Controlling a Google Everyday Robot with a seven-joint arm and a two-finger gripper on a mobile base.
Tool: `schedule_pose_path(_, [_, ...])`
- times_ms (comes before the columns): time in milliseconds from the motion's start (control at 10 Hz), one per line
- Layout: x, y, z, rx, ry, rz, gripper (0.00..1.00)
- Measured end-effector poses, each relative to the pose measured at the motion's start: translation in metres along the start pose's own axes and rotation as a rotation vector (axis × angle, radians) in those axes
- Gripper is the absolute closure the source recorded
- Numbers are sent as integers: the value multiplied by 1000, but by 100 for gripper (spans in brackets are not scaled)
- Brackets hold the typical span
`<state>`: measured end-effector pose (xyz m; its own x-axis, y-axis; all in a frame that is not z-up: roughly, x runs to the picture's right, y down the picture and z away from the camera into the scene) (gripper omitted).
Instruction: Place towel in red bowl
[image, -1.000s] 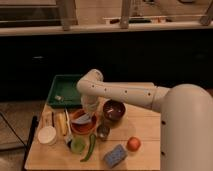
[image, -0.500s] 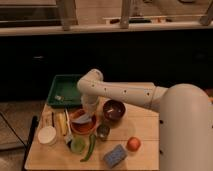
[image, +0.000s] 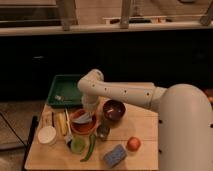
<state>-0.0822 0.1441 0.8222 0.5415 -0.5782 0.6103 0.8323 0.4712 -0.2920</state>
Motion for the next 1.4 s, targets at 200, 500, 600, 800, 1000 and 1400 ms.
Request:
schedule_pose_path(200, [0,-1,2,1,-2,-4,99])
schedule_pose_path(500, [1,-1,4,1,-5,-7,99])
schedule_pose_path(600, [1,-1,4,2,-4,-8,99])
schedule_pose_path(800, [2,-1,5,3,-5,-9,99])
schedule_pose_path(1000, [2,-1,7,4,-6,-10,99])
schedule_pose_path(1400, [3,-1,8,5,-7,-11,99])
